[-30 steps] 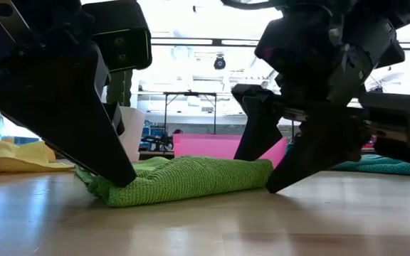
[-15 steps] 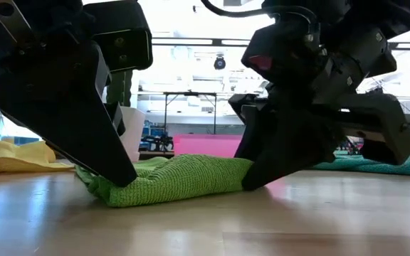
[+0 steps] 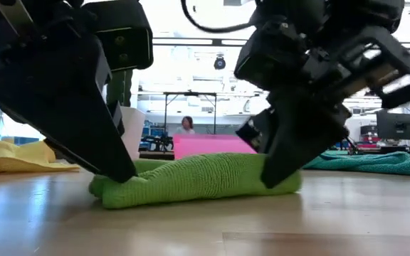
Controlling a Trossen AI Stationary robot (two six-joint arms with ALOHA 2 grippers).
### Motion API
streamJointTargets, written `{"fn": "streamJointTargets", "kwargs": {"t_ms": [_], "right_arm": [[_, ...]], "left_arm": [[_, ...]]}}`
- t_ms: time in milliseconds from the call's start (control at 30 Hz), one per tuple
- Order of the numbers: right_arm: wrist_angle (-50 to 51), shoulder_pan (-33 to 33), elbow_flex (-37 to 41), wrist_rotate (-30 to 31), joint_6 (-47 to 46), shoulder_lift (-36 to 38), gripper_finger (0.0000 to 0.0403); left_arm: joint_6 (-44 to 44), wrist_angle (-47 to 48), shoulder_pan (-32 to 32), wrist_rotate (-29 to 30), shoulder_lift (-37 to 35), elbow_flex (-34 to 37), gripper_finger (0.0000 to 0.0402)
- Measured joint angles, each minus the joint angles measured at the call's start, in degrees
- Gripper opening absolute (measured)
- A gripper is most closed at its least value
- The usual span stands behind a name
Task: Roll microfiber towels into tight, uniform cylinder then place into a basket
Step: Roll the green microfiber cloth
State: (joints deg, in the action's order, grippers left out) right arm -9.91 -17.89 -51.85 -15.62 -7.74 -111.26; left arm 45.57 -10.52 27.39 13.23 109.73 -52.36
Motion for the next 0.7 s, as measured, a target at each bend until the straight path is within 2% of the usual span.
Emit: {"fn": "streamJointTargets", "kwargs": {"t_ms": [133,233,467,700], "right_arm": [[0.26,2.53,0.11,-8.21,-8.84,-0.09,0.0005],[0.63,3.95,0.19,-11.41,-13.61,-0.17,0.0005],[0.68,6.42,0.1,-15.82,-26.87,-0.02,0.0005],[0.99,8.73,0.12,-20.89,-39.69,-0.02,0.0006]], "left_arm": [[-2.77,0.41,0.05,0.29,-2.48,0.11,0.012],[-4.58,0.08,0.11,0.31,-4.4,0.04,0.012],[-7.47,-0.83,0.44,0.94,-6.42,0.0,0.012],[-13.41,-1.3,0.48,6.22,-6.42,-0.02,0.012]]}}
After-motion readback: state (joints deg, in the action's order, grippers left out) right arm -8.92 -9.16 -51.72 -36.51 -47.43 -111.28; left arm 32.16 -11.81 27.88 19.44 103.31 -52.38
